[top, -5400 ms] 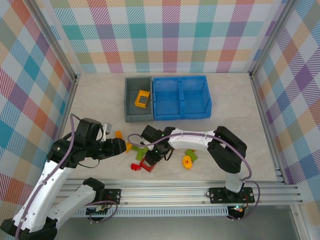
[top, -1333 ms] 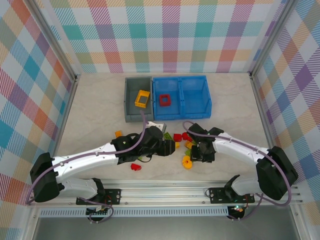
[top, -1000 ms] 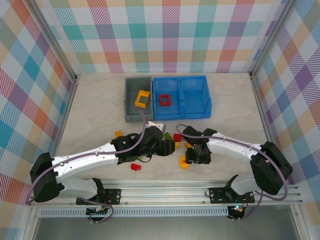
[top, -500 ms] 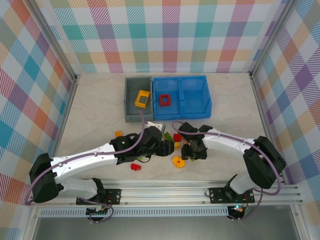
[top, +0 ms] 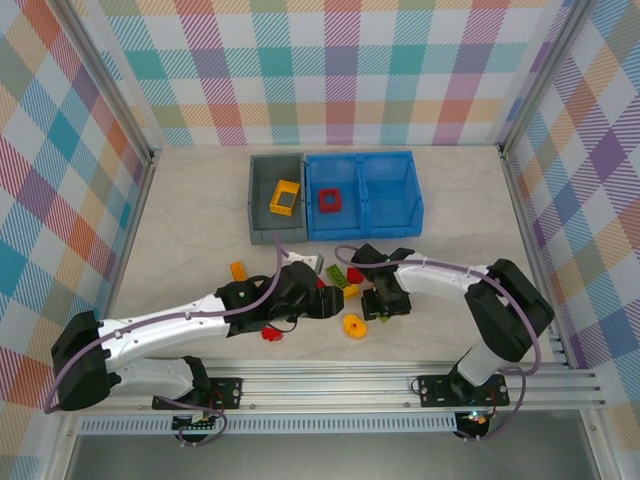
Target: Sort the legos into containers by color
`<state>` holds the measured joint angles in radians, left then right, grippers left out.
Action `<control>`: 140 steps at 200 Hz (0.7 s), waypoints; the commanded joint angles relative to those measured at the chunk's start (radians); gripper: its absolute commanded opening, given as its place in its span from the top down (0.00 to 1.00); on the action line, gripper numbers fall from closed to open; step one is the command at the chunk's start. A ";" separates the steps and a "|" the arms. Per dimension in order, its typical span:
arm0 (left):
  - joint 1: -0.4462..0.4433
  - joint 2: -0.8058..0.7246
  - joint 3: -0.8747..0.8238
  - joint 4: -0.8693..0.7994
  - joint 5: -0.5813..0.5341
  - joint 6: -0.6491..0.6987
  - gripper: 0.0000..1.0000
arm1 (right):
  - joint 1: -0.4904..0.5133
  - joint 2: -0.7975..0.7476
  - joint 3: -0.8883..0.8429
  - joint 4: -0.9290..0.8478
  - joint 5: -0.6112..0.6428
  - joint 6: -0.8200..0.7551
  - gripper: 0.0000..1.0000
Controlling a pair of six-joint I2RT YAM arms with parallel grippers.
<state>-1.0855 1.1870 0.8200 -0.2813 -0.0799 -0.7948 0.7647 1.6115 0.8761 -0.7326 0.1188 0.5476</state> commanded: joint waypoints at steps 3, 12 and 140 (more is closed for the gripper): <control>-0.019 -0.054 -0.025 0.030 -0.016 -0.030 0.42 | -0.002 0.037 0.017 0.025 0.013 -0.035 0.44; -0.019 -0.061 -0.028 0.024 -0.019 -0.031 0.42 | -0.003 0.047 0.018 0.033 0.012 -0.037 0.47; -0.017 -0.007 0.339 -0.224 -0.215 0.140 0.40 | -0.216 -0.174 0.359 -0.145 0.018 -0.119 0.71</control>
<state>-1.0893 1.1179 1.0256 -0.4625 -0.2394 -0.7509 0.6525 1.3777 1.1461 -0.8501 0.1162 0.4828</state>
